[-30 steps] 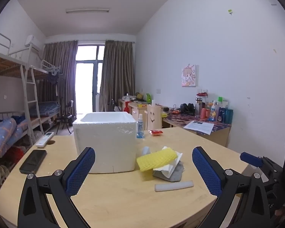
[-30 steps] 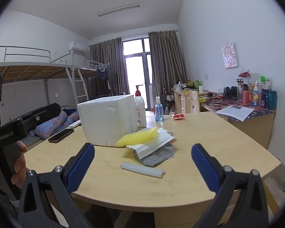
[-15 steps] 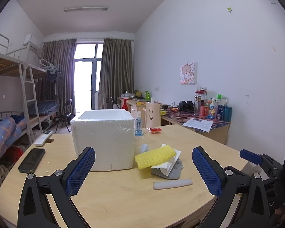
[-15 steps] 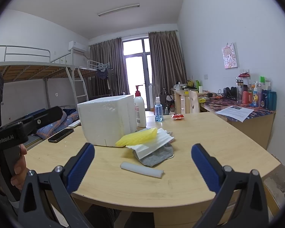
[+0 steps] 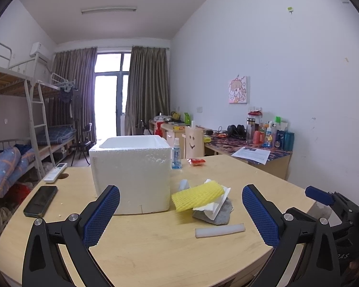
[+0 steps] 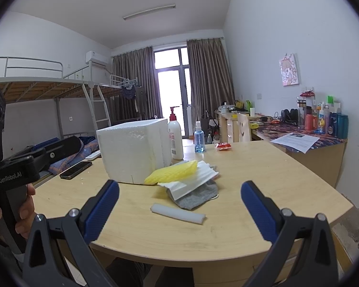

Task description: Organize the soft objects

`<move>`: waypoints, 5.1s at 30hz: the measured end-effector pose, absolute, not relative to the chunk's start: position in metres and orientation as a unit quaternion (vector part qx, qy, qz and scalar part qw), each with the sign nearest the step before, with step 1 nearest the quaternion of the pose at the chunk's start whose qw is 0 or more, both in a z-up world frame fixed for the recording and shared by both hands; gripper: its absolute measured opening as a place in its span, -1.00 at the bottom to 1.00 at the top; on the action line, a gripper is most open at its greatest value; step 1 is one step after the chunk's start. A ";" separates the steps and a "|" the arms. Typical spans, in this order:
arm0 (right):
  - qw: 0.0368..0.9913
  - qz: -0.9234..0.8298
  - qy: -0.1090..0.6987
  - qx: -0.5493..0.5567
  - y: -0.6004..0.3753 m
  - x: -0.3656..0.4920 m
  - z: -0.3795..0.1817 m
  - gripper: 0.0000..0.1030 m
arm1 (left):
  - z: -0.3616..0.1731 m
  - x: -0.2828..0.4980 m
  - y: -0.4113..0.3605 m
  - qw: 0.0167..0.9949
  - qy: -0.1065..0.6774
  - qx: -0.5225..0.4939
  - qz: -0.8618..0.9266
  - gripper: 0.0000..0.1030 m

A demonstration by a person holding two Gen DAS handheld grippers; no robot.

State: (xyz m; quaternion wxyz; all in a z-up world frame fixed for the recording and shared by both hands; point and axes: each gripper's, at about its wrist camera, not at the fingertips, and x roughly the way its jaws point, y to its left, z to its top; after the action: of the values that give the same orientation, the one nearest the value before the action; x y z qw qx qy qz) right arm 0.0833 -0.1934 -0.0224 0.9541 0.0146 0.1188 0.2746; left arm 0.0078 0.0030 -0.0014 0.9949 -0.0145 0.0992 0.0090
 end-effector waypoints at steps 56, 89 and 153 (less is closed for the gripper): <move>0.942 0.239 0.230 0.041 -0.192 0.202 -0.044 1.00 | -0.032 0.161 0.011 0.965 0.258 -0.004 -0.041 0.98; 0.936 0.227 0.269 0.021 -0.205 0.226 -0.067 1.00 | -0.070 0.218 -0.037 0.935 0.325 0.090 -0.109 -0.03; 0.900 0.230 0.365 -0.062 -0.092 0.244 -0.070 -0.26 | -0.051 0.146 0.063 0.962 0.239 -0.030 -0.125 -0.77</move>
State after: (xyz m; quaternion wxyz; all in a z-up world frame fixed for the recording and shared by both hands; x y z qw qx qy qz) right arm 0.2436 -0.0922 -0.0696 0.9001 -0.0618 0.3649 0.2300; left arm 0.1456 0.0627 -0.0511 0.9625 -0.0304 0.2390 -0.1249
